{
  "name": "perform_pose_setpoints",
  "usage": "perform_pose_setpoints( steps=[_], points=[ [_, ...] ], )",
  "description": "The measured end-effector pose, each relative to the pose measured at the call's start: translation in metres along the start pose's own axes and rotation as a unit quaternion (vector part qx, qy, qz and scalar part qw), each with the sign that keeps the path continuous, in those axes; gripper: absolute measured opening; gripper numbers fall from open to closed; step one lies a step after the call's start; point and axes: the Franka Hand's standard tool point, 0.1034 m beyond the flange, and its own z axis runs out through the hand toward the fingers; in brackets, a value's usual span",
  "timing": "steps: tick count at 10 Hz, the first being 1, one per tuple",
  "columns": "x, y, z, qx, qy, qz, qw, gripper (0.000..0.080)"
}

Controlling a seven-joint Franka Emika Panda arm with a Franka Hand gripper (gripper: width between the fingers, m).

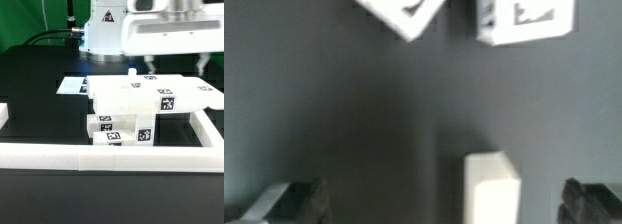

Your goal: Assemble chair

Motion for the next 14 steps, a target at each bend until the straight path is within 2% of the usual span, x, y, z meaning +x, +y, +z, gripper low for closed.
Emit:
perform_pose_setpoints(
  steps=[2, 7, 8, 10, 11, 13, 14],
  points=[
    [-0.012, -0.026, 0.018, -0.003, 0.003, 0.011, 1.000, 0.0649],
    [-0.014, -0.026, 0.023, -0.004, 0.004, 0.006, 1.000, 0.0649],
    [-0.020, -0.026, 0.029, -0.005, 0.012, 0.003, 1.000, 0.0649],
    [-0.038, -0.037, 0.044, -0.007, 0.010, -0.011, 1.000, 0.0649],
    [-0.040, -0.040, 0.047, -0.007, 0.009, -0.021, 1.000, 0.0649],
    [-0.036, -0.033, 0.050, -0.008, 0.011, -0.027, 1.000, 0.0649],
    [-0.037, -0.034, 0.051, -0.008, 0.011, -0.028, 1.000, 0.0649]
  ],
)
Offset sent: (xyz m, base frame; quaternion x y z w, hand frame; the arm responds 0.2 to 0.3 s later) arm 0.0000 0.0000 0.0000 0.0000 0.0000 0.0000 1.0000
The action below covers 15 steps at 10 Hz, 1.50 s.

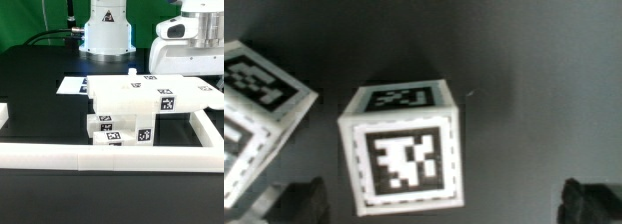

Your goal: Assemble chair

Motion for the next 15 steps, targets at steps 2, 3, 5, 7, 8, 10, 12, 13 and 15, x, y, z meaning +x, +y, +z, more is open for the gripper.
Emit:
perform_pose_setpoints(
  steps=[2, 3, 5, 7, 8, 10, 12, 13, 15],
  points=[
    [-0.002, -0.004, 0.005, -0.001, 0.004, -0.002, 1.000, 0.0649],
    [-0.003, -0.003, 0.007, -0.002, 0.002, -0.004, 1.000, 0.0649],
    [-0.003, -0.001, 0.007, -0.002, 0.002, -0.006, 1.000, 0.0649],
    [-0.003, -0.001, 0.007, -0.002, 0.002, -0.006, 1.000, 0.0649],
    [-0.003, -0.001, 0.008, -0.002, 0.004, -0.006, 1.000, 0.0649],
    [-0.012, -0.006, 0.016, -0.004, 0.005, -0.010, 1.000, 0.0649],
    [-0.016, -0.004, 0.019, -0.006, 0.002, -0.013, 1.000, 0.0649],
    [-0.017, 0.001, 0.020, -0.008, 0.002, -0.015, 1.000, 0.0649],
    [-0.016, 0.004, 0.020, -0.008, 0.002, -0.016, 1.000, 0.0513]
  ],
)
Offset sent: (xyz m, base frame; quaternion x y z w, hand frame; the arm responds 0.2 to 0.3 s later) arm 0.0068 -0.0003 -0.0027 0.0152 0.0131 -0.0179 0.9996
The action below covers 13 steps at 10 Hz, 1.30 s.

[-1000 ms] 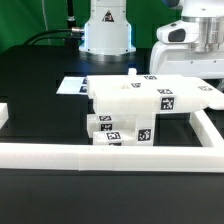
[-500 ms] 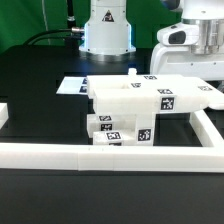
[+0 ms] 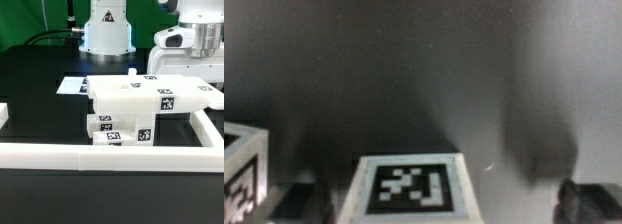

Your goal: Assemble chair

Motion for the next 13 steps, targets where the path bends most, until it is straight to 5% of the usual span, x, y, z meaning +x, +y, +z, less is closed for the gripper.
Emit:
perform_pose_setpoints(
  steps=[1, 3, 6, 9, 11, 13],
  points=[
    [0.001, 0.002, 0.000, 0.000, 0.000, -0.002, 1.000, 0.0513],
    [0.005, 0.007, -0.001, 0.000, 0.002, -0.003, 1.000, 0.0263],
    [0.011, 0.005, -0.008, 0.002, -0.003, -0.001, 1.000, 0.0265],
    [0.014, 0.005, -0.042, 0.010, -0.011, 0.004, 1.000, 0.0265],
    [0.024, 0.009, -0.079, 0.019, -0.024, 0.014, 0.999, 0.0266],
    [0.057, 0.034, -0.110, 0.025, -0.022, -0.012, 0.999, 0.0266]
  ],
)
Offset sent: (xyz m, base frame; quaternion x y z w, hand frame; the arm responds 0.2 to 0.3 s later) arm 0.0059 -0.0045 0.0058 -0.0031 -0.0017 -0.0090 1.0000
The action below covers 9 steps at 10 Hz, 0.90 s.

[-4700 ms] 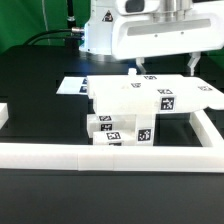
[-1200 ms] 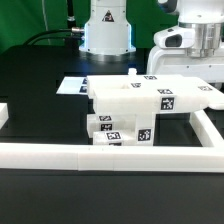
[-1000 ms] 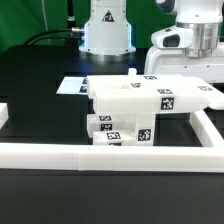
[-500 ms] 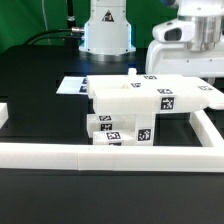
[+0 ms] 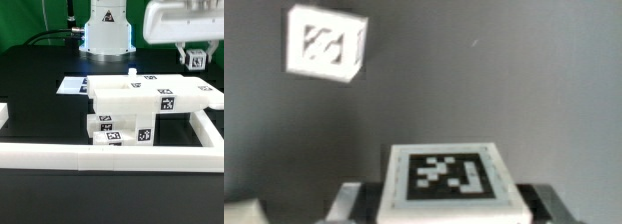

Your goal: Assemble chair

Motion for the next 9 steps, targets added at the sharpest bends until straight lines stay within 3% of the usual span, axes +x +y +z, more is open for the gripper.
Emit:
perform_pose_setpoints(
  steps=[1, 5, 7, 9],
  points=[
    [0.013, 0.013, 0.004, 0.002, -0.001, -0.003, 1.000, 0.0266],
    [0.013, 0.015, 0.007, 0.001, -0.004, -0.013, 1.000, 0.0266],
    [0.047, 0.051, -0.014, 0.004, 0.005, -0.046, 0.999, 0.0266],
    [0.087, 0.060, -0.028, -0.008, 0.019, -0.064, 0.998, 0.0266]
  ],
)
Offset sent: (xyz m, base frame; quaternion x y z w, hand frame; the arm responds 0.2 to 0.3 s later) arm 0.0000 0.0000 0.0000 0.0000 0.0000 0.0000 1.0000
